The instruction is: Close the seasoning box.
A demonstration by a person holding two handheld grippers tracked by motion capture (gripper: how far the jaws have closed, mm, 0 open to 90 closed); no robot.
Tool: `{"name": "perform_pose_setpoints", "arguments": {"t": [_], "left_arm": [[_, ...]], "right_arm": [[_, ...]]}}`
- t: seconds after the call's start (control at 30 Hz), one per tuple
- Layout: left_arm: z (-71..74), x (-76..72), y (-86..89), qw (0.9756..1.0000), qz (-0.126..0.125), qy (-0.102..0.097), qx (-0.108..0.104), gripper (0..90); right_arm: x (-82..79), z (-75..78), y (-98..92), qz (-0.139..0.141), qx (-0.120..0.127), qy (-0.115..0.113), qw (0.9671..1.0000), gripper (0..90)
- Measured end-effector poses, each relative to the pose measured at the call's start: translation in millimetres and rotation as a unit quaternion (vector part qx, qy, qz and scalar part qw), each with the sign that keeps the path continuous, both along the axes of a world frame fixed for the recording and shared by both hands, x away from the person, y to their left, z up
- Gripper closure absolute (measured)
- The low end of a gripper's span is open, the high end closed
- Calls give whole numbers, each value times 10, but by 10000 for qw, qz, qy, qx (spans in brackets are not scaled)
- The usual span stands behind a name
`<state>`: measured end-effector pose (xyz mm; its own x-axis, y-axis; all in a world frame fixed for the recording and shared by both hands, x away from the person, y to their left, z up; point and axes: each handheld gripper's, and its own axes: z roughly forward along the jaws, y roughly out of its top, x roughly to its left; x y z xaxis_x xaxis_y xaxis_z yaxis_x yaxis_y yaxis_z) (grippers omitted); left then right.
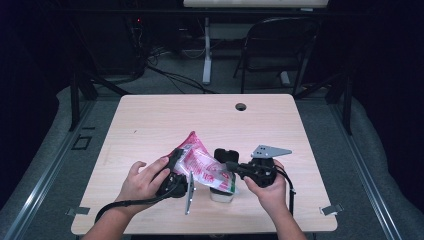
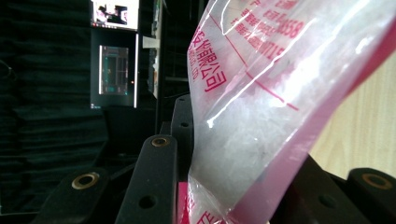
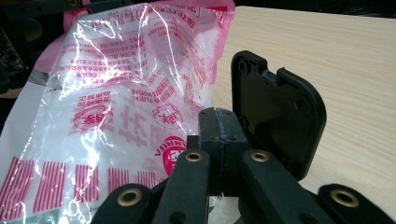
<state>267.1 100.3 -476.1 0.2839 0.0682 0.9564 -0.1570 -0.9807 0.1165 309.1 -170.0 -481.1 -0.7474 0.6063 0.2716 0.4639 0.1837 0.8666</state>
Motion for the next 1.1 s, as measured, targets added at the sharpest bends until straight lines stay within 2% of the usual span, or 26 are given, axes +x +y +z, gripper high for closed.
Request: {"name": "perform_pose_setpoints", "arguments": {"t": [0.3, 0.53, 0.63, 0.7, 0.9, 1.0, 1.1], "left_arm": [[-104, 15, 52, 9996, 116, 199, -162, 742], [-169, 12, 85, 9985, 184, 339, -397, 743], [-202, 8, 98, 9977, 185, 379, -523, 743], [-213, -1, 109, 9972, 239, 453, -547, 744], [-268, -8, 140, 9964, 254, 501, -628, 744], [-306, 3, 156, 9950, 304, 663, -680, 745], [-346, 0, 166, 9941, 331, 713, -745, 746]], "right_arm": [[3, 2, 9, 18, 61, 1, 10000, 900], [0, 4, 31, 48, 66, -5, 10000, 900], [1, 2, 42, 54, 56, -8, 10000, 900], [0, 0, 53, 60, 74, -4, 10000, 900], [9, -6, 79, 118, 52, 13, 9999, 900], [14, -10, 101, 139, 47, 23, 9999, 900], [16, -14, 126, 157, 62, 25, 9999, 900]]}}
